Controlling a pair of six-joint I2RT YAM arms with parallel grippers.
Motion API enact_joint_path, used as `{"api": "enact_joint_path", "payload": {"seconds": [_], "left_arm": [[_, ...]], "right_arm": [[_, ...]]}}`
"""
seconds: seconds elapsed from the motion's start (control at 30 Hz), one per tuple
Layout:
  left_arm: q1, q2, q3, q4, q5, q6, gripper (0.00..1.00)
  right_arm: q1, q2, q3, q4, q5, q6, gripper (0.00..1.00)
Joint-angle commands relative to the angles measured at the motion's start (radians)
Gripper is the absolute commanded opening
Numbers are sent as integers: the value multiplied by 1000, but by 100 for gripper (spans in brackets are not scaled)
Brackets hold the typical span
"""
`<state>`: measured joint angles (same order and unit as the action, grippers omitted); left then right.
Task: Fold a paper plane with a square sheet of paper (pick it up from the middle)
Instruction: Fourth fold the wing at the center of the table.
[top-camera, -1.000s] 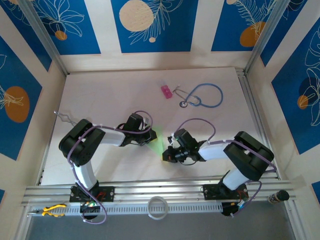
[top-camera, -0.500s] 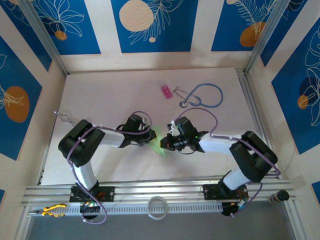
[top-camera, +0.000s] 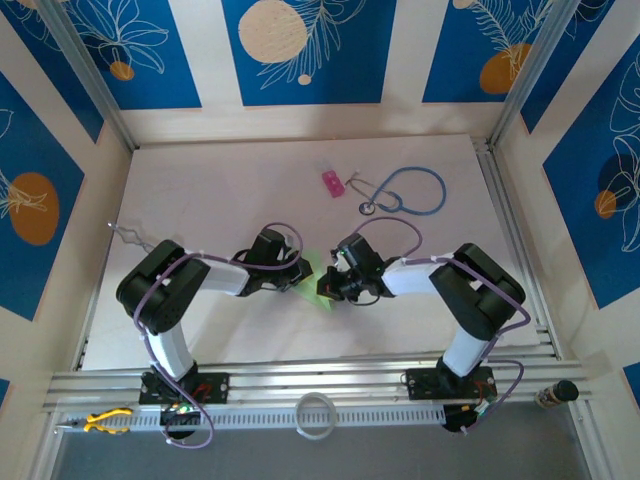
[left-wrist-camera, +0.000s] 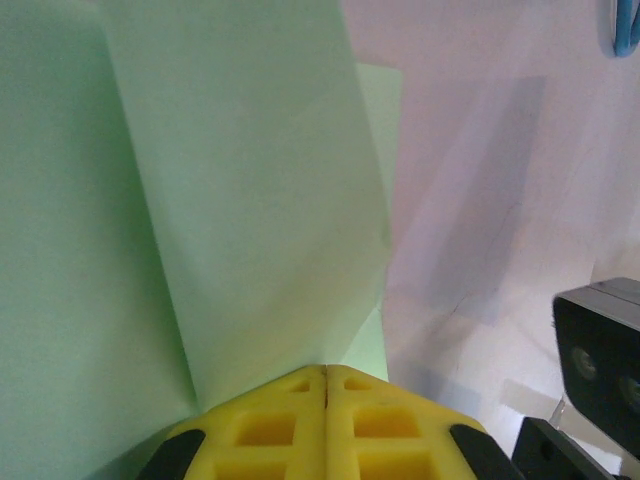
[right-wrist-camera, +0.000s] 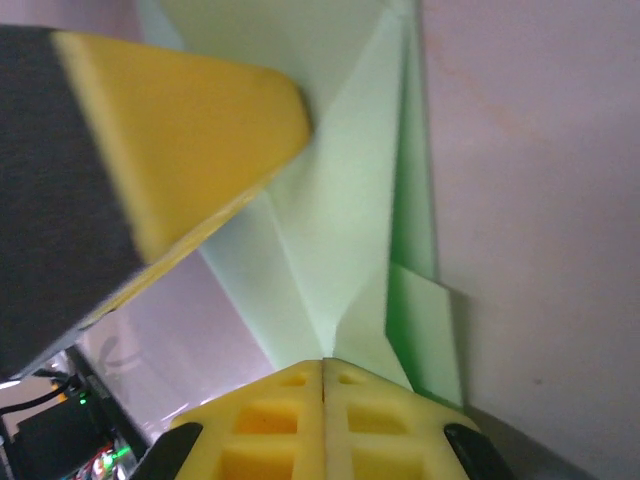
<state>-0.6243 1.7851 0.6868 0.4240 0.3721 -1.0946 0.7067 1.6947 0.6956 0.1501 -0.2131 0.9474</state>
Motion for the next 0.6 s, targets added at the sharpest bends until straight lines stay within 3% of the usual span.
{"api": "enact_joint_path", "payload": {"seconds": [0.0,0.2,0.57], "left_arm": [[-5,3,-30,-62,-61,7,7],[-6,-33,8,-67,-20,57,10],[-5,-157,73,-234,23,193,15]], "right_arm": [[4,5,-26,-54,44,-10,3],[6,30,-108,-24,20,6,2],[5,18,-64,-117,56,-38,2]]}}
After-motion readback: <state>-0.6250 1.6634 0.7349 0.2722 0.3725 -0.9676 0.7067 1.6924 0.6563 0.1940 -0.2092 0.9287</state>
